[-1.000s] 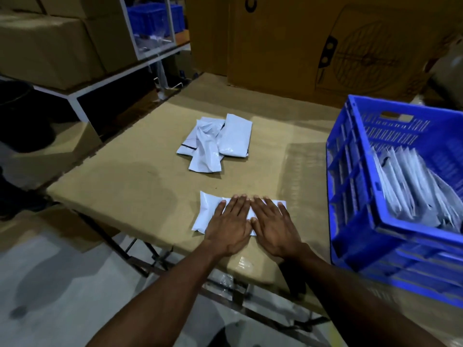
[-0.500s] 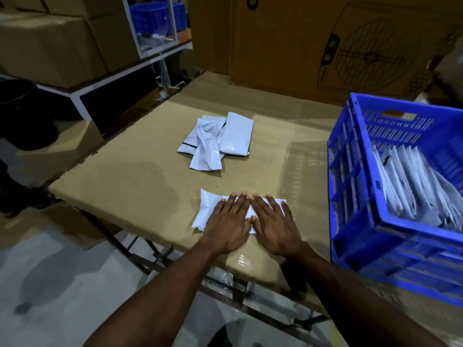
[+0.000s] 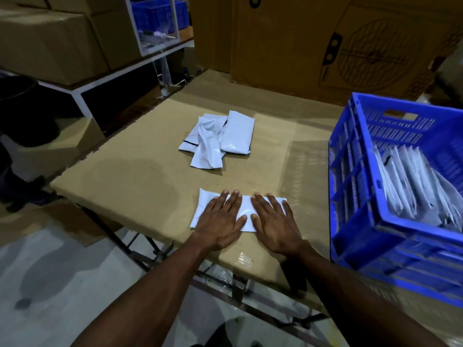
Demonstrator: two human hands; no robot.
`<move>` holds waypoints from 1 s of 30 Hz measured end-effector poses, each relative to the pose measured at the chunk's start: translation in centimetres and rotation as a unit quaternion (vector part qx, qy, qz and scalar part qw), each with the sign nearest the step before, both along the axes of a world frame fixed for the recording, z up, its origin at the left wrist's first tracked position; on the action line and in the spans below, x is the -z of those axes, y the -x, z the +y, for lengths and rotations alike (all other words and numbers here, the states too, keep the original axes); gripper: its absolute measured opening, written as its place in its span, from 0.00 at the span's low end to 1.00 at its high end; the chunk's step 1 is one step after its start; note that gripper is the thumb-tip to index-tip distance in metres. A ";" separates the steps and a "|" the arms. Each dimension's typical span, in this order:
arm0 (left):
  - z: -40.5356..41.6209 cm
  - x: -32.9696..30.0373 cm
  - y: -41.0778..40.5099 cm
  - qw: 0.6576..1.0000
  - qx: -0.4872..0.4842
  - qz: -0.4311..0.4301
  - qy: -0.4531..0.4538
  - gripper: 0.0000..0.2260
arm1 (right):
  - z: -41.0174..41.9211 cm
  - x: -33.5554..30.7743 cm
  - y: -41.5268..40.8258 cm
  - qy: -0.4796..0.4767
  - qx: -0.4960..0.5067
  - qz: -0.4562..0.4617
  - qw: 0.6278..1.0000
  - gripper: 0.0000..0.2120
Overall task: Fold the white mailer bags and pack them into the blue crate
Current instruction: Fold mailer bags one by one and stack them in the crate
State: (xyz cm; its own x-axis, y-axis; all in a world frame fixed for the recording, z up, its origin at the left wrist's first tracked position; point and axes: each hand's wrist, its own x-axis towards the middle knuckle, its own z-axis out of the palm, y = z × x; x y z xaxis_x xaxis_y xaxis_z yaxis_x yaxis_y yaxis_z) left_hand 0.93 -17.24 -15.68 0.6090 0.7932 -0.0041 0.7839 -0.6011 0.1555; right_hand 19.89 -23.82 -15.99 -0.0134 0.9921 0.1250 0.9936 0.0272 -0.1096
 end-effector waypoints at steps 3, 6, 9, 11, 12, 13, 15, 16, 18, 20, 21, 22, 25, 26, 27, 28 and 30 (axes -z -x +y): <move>0.1 -0.2 0.6 1.000 -0.002 0.004 0.003 0.37 | 0.0 -0.1 -0.1 0.004 -0.003 -0.002 1.000 0.27; 0.2 -0.5 1.4 1.000 -0.007 0.004 0.005 0.38 | -0.1 -0.2 0.0 0.010 -0.004 -0.005 1.000 0.27; 0.6 -0.6 2.7 0.999 -0.024 0.028 0.001 0.37 | -0.1 -0.4 0.0 0.017 -0.004 0.007 1.000 0.27; 1.1 -0.4 3.8 0.998 -0.045 0.042 0.002 0.36 | -0.1 -0.6 0.0 0.028 -0.006 0.006 1.000 0.28; 1.2 -0.4 4.3 0.997 -0.057 0.047 0.003 0.36 | -0.1 -0.6 0.0 0.032 -0.009 0.005 0.999 0.28; 1.3 -0.4 4.7 0.997 -0.066 0.049 0.006 0.36 | -0.1 -0.7 0.0 0.034 -0.012 0.005 0.999 0.28; 1.3 -0.6 4.9 0.996 -0.076 0.050 0.012 0.37 | -0.1 -0.9 -0.1 0.043 -0.017 0.008 0.999 0.30; 1.3 -0.6 4.8 0.996 -0.077 0.051 0.012 0.37 | 0.0 -1.0 -0.1 0.052 -0.020 0.003 0.998 0.31; 1.2 -0.6 4.7 0.995 -0.079 0.054 0.013 0.37 | 0.4 -1.4 0.3 0.061 -0.027 -0.017 0.998 0.33; 1.2 -0.5 4.6 0.995 -0.083 0.053 0.012 0.37 | 1.1 -2.1 1.8 0.055 -0.042 -0.027 0.997 0.35; 1.2 -0.5 4.6 0.995 -0.085 0.054 0.010 0.38 | 1.6 -2.3 2.7 0.048 -0.058 -0.022 0.997 0.37; 1.2 -0.4 4.6 0.995 -0.085 0.056 0.008 0.38 | 2.0 -2.4 3.7 0.046 -0.076 -0.012 0.996 0.40; 1.2 -0.4 4.7 0.995 -0.082 0.060 0.009 0.39 | 2.7 -2.1 5.1 0.086 -0.088 0.029 0.992 0.48; 1.2 -0.4 4.8 0.995 -0.081 0.061 0.005 0.39 | 2.8 -1.9 4.8 0.089 -0.084 0.034 0.992 0.48; 1.2 -0.5 4.8 0.995 -0.080 0.063 0.004 0.39 | 2.6 -1.8 4.1 0.082 -0.082 0.031 0.993 0.46; 1.3 -0.5 4.7 0.995 -0.079 0.067 0.005 0.39 | 2.3 -1.7 3.2 0.073 -0.076 0.022 0.994 0.42; 1.2 -0.8 4.6 0.994 -0.078 0.069 0.014 0.39 | 1.4 -1.4 1.0 0.062 -0.050 0.006 0.997 0.35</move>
State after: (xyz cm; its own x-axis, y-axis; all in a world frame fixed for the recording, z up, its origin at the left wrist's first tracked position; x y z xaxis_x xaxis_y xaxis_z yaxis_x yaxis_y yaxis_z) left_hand -3.69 -16.04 -14.92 0.4704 0.8764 -0.1032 0.8825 -0.4672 0.0544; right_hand 18.86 -22.38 -14.62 -0.1121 0.9937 0.0024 0.9853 0.1115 -0.1294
